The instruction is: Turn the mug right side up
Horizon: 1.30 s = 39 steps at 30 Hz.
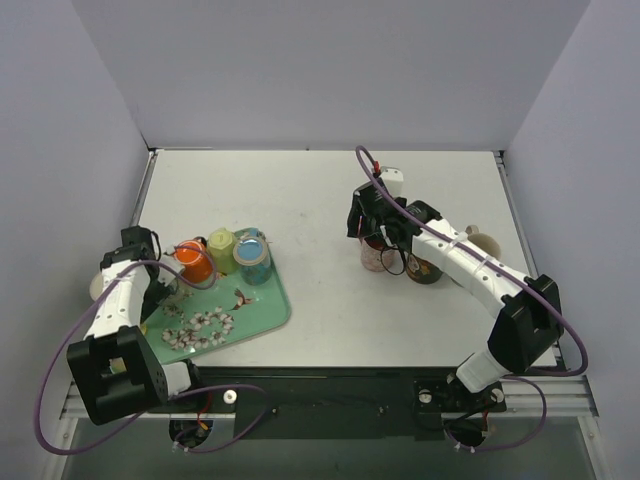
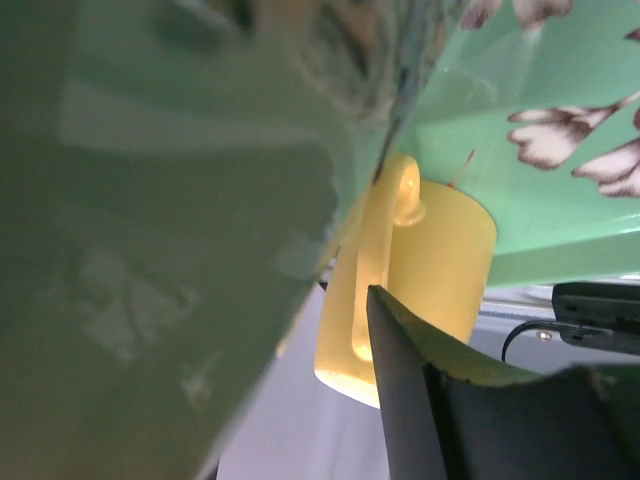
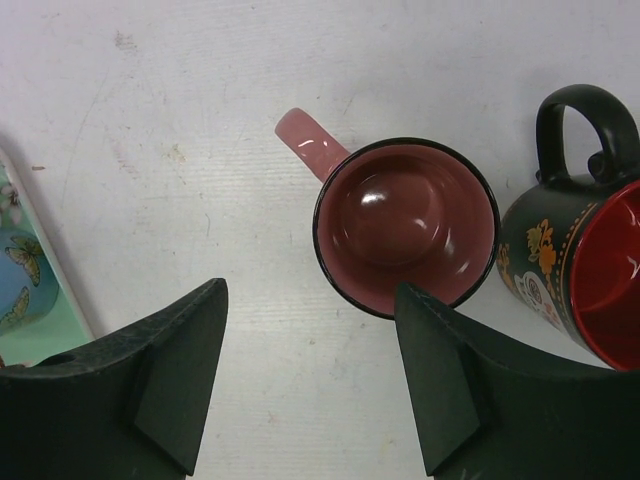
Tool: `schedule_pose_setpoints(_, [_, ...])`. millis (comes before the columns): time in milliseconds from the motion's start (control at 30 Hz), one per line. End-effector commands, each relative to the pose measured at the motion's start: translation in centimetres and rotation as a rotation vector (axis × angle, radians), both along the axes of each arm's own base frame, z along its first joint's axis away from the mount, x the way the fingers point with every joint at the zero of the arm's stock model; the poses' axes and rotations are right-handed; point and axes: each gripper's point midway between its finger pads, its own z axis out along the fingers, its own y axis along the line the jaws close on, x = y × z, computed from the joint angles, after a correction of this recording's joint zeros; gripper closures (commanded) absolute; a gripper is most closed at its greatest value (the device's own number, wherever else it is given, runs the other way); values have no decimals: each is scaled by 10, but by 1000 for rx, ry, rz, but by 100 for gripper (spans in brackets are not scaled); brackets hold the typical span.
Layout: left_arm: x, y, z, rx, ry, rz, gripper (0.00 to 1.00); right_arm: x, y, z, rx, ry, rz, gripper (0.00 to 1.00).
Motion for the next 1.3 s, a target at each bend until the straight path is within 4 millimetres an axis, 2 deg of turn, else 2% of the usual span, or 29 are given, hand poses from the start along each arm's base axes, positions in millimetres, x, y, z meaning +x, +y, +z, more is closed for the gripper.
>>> schedule_pose_setpoints(0, [-39, -21, -41, -180, 213, -4, 41, -1, -13, 15, -38, -34, -13, 37])
schedule_pose_setpoints(167, [-64, -34, -50, -234, 277, -28, 42, -3, -14, 12, -34, -32, -11, 37])
schedule_pose_setpoints(267, [-75, -39, -48, -250, 291, -30, 42, -3, -13, 10, -29, -25, -7, 37])
schedule_pose_setpoints(333, [-73, -42, -40, -256, 247, -33, 41, -3, -11, 9, -25, -22, 0, 37])
schedule_pose_setpoints(500, [-48, -41, -11, -237, 70, -53, 34, -1, -7, 7, -14, -18, 8, 38])
schedule_pose_setpoints(567, [-45, -41, -3, -230, 41, -65, 32, -1, -6, 5, -14, -13, 14, 38])
schedule_pose_setpoints(667, [-58, -39, -12, -223, 122, -69, 32, -2, -5, 6, -8, -13, 16, 37])
schedule_pose_setpoints(733, [-56, -32, -20, -193, 138, -60, 32, -2, -6, 5, -6, -17, 16, 38])
schedule_pose_setpoints(833, [-43, -27, -27, -175, 110, -48, 32, -3, -7, 3, -9, -14, 17, 38])
schedule_pose_setpoints(900, [-43, -25, -36, -175, 148, -34, 33, -5, -9, 1, -14, -10, 16, 38])
schedule_pose_setpoints(967, [-46, -24, -43, -175, 176, -19, 34, -6, -10, -1, -18, -6, 14, 38])
schedule_pose_setpoints(1067, [-59, -44, -48, -287, 228, -41, 41, -7, -12, 0, -19, -11, 14, 38])
schedule_pose_setpoints(1200, [-62, -52, -37, -317, 195, -95, 53, -7, -15, 1, -20, -15, 6, 38])
schedule_pose_setpoints(1267, [-64, -46, -37, -265, 205, -115, 57, -7, -15, 2, -20, -17, 5, 38])
